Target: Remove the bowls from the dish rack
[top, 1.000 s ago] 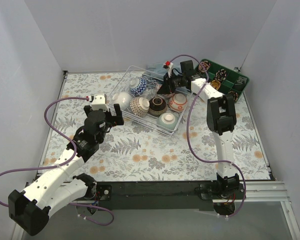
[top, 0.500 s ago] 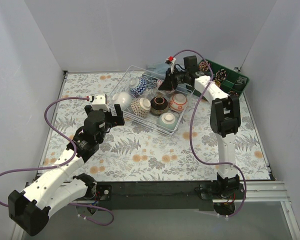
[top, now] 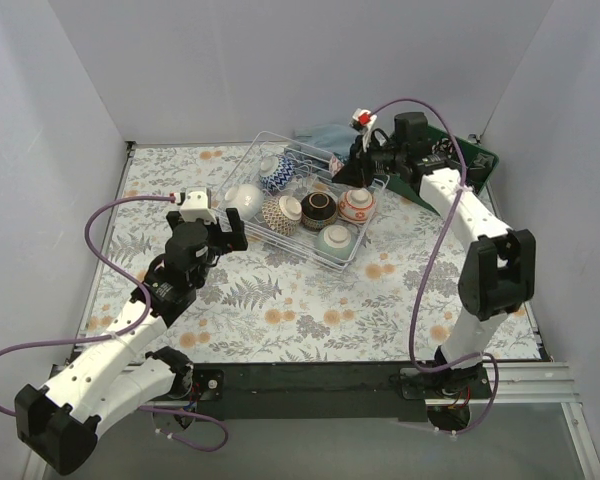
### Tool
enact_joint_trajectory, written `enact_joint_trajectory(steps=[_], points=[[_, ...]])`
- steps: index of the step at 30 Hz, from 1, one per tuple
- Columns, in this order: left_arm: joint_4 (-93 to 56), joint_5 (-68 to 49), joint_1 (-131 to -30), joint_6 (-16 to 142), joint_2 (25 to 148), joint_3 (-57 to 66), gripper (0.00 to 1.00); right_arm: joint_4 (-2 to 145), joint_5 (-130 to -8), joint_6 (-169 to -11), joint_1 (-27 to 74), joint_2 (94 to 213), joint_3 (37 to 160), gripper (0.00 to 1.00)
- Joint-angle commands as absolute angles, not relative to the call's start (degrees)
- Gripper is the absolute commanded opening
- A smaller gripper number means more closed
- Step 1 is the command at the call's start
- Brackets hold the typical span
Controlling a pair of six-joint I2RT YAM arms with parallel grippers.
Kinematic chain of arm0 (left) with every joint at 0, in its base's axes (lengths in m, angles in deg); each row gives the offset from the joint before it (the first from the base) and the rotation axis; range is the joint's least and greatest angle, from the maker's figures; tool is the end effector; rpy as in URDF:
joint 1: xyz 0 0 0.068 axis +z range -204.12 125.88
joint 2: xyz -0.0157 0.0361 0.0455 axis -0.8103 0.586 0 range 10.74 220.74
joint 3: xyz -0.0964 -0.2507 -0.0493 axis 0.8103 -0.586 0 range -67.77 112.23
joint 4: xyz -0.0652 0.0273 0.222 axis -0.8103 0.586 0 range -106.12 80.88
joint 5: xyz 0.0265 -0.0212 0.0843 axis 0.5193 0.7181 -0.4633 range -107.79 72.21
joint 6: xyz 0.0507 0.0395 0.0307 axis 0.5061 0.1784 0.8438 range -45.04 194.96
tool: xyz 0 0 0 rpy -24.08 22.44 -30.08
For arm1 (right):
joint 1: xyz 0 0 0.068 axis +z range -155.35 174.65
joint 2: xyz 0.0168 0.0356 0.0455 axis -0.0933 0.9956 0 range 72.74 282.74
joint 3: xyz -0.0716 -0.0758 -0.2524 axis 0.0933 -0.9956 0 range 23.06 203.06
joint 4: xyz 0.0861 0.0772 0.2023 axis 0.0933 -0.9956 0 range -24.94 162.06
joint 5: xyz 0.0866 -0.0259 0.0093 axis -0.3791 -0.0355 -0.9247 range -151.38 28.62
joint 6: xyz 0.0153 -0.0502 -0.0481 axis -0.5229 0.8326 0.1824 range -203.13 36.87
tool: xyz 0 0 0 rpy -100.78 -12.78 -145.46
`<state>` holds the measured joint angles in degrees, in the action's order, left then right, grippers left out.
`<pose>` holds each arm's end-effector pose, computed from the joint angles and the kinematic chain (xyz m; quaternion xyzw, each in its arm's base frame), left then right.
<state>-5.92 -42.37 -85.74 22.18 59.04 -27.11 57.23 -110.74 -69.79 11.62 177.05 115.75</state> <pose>0.1710 -0.0766 0.3028 -0.2682 0.7532 -0.2591 0.5419 0.3770 0.1616 0.3354 -0.4142 0.6881 0.3700 0.4670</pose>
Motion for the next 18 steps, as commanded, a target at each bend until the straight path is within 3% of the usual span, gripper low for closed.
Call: enact_joint_trajectory(steps=[1, 11, 18], points=[[-6.9, -44.2, -85.4, 22.0, 57.0, -27.6, 0.98, 62.0, -101.1, -71.0, 12.3, 164.0, 105.1, 0.02], [-6.4, -45.1, -85.2, 21.3, 56.7, -27.6, 0.98, 66.2, -71.9, -76.7, 13.1, 134.3, 76.7, 0.03], [-5.9, -45.9, -85.1, 21.0, 56.9, -27.5, 0.98, 66.5, -41.7, -80.2, 13.1, 128.5, 65.2, 0.04]])
